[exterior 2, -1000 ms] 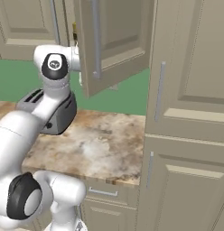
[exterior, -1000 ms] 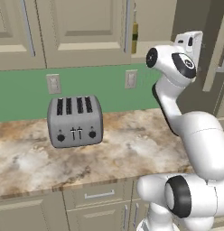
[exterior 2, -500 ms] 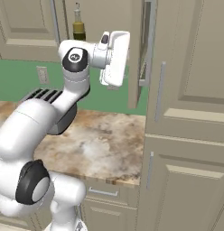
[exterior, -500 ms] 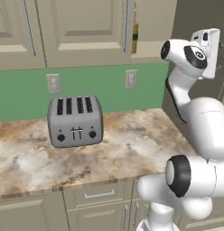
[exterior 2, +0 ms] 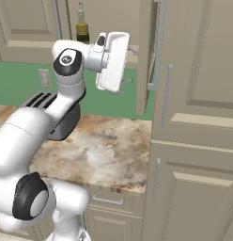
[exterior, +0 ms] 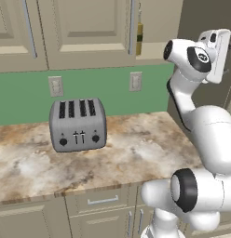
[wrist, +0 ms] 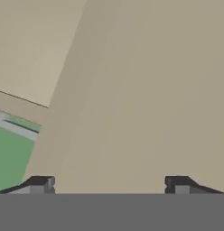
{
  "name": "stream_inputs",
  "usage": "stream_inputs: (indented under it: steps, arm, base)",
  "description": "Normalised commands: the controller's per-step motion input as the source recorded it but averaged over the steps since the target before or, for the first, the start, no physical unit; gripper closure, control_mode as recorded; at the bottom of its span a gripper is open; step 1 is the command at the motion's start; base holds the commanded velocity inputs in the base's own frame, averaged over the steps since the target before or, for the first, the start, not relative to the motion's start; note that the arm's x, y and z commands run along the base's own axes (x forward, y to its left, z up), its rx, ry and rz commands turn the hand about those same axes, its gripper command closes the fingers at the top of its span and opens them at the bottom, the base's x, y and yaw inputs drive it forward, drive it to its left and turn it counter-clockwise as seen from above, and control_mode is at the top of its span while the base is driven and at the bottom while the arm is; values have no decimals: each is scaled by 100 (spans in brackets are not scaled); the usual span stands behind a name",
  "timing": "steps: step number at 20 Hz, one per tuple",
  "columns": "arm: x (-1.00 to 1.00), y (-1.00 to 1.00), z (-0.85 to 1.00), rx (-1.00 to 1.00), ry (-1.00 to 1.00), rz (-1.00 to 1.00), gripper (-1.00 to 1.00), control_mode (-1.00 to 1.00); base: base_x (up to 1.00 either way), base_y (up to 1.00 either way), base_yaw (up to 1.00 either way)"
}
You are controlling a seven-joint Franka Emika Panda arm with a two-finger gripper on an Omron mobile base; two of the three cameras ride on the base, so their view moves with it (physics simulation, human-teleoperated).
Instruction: Move the shaker and oil and vinegar bottle from the cabinet to the dining counter.
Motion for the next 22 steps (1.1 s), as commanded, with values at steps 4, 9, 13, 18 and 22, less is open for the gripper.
stream_inputs:
  steps: [4,9,13,18,22]
  arm:
    - [-66,99,-42,2,-22,0,-100,-100]
    - [-66,98,-69,11,-31,6,-100,-100]
    - [-42,96,-53,20,-29,9,-100,-100]
    - [4,95,-13,20,-31,12,-100,-100]
    - [31,76,2,19,-32,19,-100,-100]
  base:
    - [0,0,0]
    - [0,0,0]
    - [0,0,0]
    - [0,0,0]
    - [0,0,0]
